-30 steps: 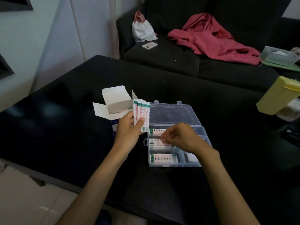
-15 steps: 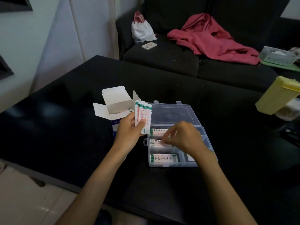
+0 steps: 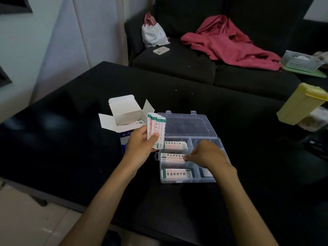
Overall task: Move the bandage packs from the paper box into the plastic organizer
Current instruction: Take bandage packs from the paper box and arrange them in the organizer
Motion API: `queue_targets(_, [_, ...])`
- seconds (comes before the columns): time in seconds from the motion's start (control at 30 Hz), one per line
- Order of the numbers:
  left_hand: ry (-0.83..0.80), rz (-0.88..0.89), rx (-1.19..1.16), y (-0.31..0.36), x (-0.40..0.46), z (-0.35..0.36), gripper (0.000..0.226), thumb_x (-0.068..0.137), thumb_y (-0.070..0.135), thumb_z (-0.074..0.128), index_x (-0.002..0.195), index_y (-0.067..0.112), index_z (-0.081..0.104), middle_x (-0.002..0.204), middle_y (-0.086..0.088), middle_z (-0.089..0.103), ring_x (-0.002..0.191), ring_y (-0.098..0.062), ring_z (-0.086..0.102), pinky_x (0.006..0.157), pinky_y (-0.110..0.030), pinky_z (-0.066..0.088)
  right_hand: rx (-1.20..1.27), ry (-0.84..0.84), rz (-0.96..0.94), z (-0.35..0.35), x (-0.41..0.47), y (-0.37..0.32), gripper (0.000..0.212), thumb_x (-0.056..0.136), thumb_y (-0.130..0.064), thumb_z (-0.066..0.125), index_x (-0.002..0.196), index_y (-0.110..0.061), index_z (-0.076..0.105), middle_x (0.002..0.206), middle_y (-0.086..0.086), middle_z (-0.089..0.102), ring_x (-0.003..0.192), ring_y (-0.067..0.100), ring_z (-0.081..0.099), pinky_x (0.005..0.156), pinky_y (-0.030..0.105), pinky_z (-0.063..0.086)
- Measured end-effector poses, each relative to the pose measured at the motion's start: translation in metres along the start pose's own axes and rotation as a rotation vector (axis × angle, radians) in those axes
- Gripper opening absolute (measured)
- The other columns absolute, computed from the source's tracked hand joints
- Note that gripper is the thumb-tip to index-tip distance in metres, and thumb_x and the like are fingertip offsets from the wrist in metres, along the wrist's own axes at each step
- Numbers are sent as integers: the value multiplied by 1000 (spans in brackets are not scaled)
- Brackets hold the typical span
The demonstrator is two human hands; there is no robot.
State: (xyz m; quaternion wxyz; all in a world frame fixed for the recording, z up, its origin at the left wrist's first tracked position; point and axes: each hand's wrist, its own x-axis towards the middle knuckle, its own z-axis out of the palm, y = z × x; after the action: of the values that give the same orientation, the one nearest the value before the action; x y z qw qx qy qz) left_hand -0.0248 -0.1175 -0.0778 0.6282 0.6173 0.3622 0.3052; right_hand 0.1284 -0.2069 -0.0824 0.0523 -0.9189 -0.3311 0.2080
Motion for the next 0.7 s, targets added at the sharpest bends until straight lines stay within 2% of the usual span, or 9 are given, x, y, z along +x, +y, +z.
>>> queue_targets(0.07, [-43, -39, -42, 1, -2, 0, 25, 95, 8, 54, 117, 18, 60, 101, 5, 70, 82, -1, 69, 63, -16, 55, 33, 105, -6, -9, -6, 1, 28, 86, -45, 62, 84, -17, 63, 66, -3, 55, 63, 11, 53, 63, 27, 43])
queue_targets(0.17, [-85, -107, -112, 1, -3, 3, 25, 91, 8, 59, 113, 20, 62, 100, 1, 72, 81, -4, 70, 60, -15, 53, 456, 191, -143, -24, -16, -2, 33, 87, -51, 57, 83, -21, 70, 67, -4, 62, 60, 7, 55, 61, 25, 47])
queue_targets(0.23, [-89, -131, -138, 0, -4, 8, 24, 88, 9, 63, 109, 20, 63, 95, 2, 73, 79, -4, 71, 59, -14, 53, 713, 87, -220, -28, -26, -12, 24, 84, -48, 61, 84, -25, 68, 73, -6, 65, 63, 5, 58, 56, 19, 45])
queue_targets(0.3, [-110, -140, -150, -1, -6, 13, 23, 87, 10, 65, 108, 18, 64, 90, 3, 74, 77, -6, 71, 58, -14, 52, 852, -28, -251, -23, -32, -19, 13, 85, -35, 65, 87, -23, 67, 76, -6, 65, 58, 0, 59, 48, 11, 41])
queue_targets(0.4, [-149, -144, -153, -2, -6, 17, 23, 91, 11, 60, 112, 18, 63, 89, 1, 75, 82, -9, 72, 63, -18, 55, 987, 15, -243, -10, -29, -21, 6, 86, -20, 67, 89, -15, 70, 74, -5, 67, 52, -8, 60, 47, 6, 41])
queue_targets(0.47, [-146, -139, -164, -2, -6, 18, 22, 95, 15, 54, 114, 19, 63, 93, 0, 75, 86, -10, 71, 68, -20, 56, 1057, 90, -219, -4, -27, -21, 8, 86, -19, 68, 91, -14, 71, 76, -3, 70, 61, -3, 65, 54, 9, 48])
queue_targets(0.53, [-104, -112, -159, -2, -4, 18, 22, 96, 14, 52, 115, 18, 63, 95, 0, 74, 85, -8, 71, 66, -18, 55, 1102, 100, -216, 1, -26, -23, 9, 86, -19, 67, 93, -14, 72, 78, -3, 72, 68, 3, 68, 58, 13, 51])
queue_targets(0.7, [18, 13, -101, -5, -5, 20, 23, 88, 8, 63, 104, 25, 64, 91, 8, 72, 81, -5, 71, 63, -16, 54, 1157, 53, -220, 4, -29, -28, 9, 87, -18, 66, 93, -14, 72, 77, -3, 73, 63, 2, 67, 54, 11, 48])
